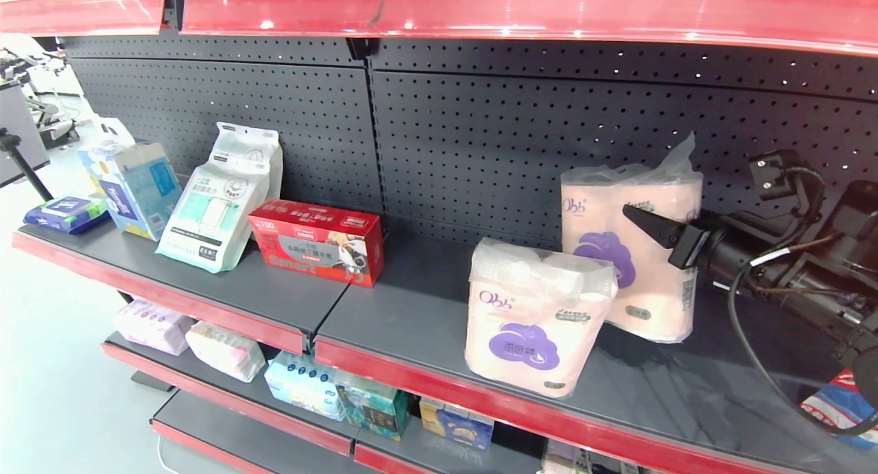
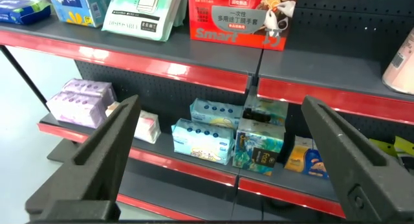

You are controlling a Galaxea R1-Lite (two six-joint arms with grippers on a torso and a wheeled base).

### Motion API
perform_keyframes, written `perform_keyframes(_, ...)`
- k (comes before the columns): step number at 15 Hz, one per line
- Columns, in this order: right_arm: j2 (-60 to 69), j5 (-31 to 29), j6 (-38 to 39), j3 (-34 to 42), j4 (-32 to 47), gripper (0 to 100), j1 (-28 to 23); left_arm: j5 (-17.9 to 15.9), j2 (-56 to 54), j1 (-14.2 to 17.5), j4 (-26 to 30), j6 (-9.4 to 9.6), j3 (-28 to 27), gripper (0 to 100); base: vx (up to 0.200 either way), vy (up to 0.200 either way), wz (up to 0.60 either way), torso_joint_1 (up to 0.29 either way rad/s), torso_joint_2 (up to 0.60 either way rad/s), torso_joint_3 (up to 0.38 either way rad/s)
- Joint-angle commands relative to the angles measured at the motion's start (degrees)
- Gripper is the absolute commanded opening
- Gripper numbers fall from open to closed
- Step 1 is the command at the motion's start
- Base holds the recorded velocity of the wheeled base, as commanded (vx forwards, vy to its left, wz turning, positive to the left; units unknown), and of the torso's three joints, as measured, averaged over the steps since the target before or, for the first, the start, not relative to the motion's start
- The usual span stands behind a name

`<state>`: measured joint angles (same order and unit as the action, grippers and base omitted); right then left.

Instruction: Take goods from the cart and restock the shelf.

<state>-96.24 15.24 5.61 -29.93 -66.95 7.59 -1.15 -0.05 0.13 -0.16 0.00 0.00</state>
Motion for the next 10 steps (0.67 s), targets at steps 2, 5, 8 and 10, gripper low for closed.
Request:
perform_keyframes(2, -4.1, 1.0, -0.3, -0.6, -1.4, 0, 0.1, 0.0, 0.0, 0.0, 0.0, 0.0, 0.0, 100, 0.0, 0.0, 0.0, 0.0, 0.0, 0.0)
perform_keyframes(5, -7.4, 1.5, -1.0, -1.5, -4.1, 0, 0.5, 0.0, 0.0, 0.0, 0.0, 0.0, 0.0, 100, 0.0, 0.0, 0.0, 0.0, 0.0, 0.0)
perform_keyframes(8, -9.3, 3.1, -1.2, -4.4, -4.2, 0, 0.8, 0.0, 0.0, 0.0, 0.0, 0.0, 0.0, 100, 0.0, 0.0, 0.0, 0.0, 0.0, 0.0)
perform_keyframes(10, -10.7, 3.3, -1.3, -5.6, -4.2, 0, 1.9, 0.0, 0.0, 0.0, 0.0, 0.0, 0.0, 100, 0.0, 0.0, 0.0, 0.0, 0.0, 0.0)
